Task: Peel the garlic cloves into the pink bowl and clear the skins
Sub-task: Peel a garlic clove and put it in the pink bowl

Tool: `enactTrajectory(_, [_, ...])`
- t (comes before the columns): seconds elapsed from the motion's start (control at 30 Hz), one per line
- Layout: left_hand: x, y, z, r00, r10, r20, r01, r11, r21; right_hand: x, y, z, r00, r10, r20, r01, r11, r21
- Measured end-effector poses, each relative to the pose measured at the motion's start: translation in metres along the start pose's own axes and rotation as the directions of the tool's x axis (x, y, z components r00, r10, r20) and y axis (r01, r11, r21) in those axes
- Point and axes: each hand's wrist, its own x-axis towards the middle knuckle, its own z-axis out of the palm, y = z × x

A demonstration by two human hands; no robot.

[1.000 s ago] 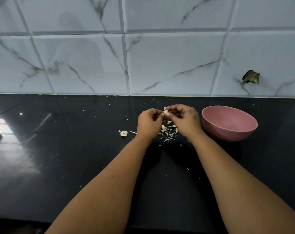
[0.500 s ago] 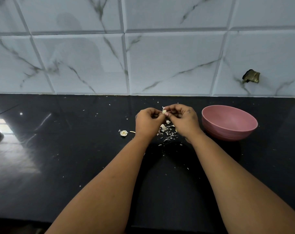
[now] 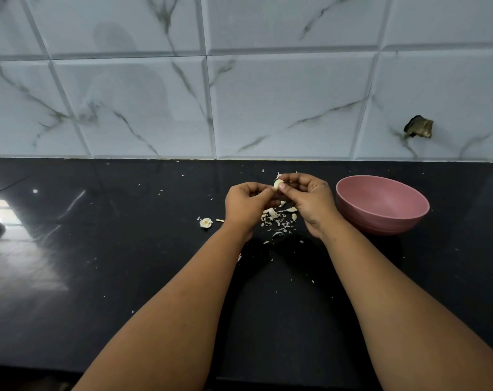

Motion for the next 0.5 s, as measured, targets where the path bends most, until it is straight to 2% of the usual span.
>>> enactTrajectory(0.2, [0.0005,-0.0021,-0.0008,0.999,0.047,-0.010,-0.046,0.996,0.070,0.0007,0.0004,-0.0012,1.000,-0.012,0.013,0.013,0.999,-0.052])
enactTrajectory(0.5, [0.0009,-0.0036,-0.0018,0.996,0.077,-0.034,-0.074,0.994,0.079,0.0002,0.0012,-0.0006,1.000,-0.023,0.020,0.024,0.998,-0.060])
